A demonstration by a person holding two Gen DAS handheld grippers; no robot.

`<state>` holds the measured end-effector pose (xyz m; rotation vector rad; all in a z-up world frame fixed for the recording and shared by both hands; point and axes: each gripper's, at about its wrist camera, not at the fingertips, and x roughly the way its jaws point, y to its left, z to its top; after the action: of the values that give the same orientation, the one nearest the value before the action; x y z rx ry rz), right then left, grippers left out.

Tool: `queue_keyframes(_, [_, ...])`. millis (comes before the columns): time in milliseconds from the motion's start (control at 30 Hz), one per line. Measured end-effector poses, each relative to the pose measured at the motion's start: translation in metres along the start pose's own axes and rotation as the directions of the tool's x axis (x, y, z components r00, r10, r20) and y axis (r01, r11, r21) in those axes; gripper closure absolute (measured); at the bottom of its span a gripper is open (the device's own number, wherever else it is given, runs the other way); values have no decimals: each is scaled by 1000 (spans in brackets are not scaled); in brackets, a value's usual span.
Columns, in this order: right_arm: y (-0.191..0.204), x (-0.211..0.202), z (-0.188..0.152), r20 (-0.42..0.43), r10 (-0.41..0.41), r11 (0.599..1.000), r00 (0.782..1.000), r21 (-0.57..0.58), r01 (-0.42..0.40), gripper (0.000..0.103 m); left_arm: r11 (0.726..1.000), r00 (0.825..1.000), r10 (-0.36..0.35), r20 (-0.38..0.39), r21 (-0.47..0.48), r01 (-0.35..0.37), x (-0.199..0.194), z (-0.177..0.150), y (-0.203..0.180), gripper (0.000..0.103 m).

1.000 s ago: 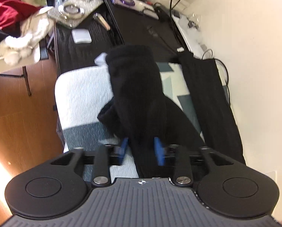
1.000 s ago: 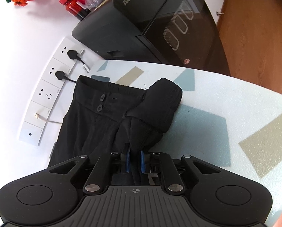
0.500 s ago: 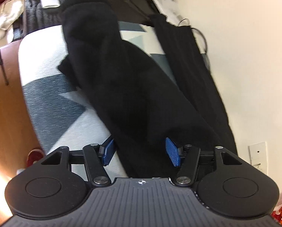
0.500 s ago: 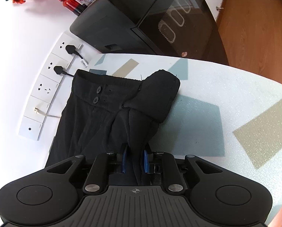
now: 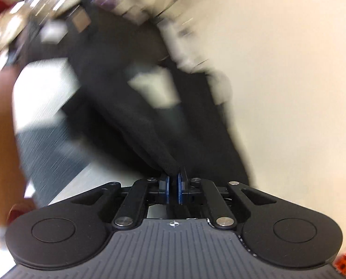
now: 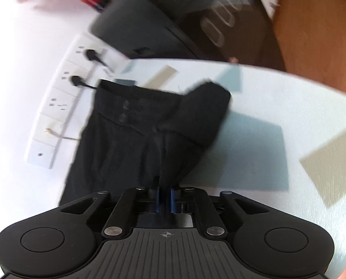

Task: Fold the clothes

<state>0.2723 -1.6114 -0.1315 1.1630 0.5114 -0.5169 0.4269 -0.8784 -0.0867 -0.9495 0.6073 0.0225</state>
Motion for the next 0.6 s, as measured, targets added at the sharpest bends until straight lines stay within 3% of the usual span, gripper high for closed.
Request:
queue_keyframes(100, [18,-18,10,37,86,995,996,-58,-84,97,987,982,-160,98,47,156,-36,20,-50,98])
queue_keyframes(233, [35,-49,27,95,187,979,978,-94,-179,97,934,918,-348,191,153,322,-83,23,-108,98])
queue_keyframes(300, [36,-62,34,122,218,974,968,-94,-207,97,919,898,-384,215,183,350,-100,16,-121,98])
queue_keyframes(367, [29,-71,37,152,242,970,958,-77,-232,97,924,901,-375,219,168,344,-106,9,-123,98])
queue_keyframes(500, [17,-90,42,212,286,958,934,-47,-283,97,949,929,-312,199,117,294,-123,-4,-109,98])
queue_keyframes(600, [8,-103,45,268,319,946,909,-37,-322,97,948,937,-307,167,138,286,-137,-14,-111,98])
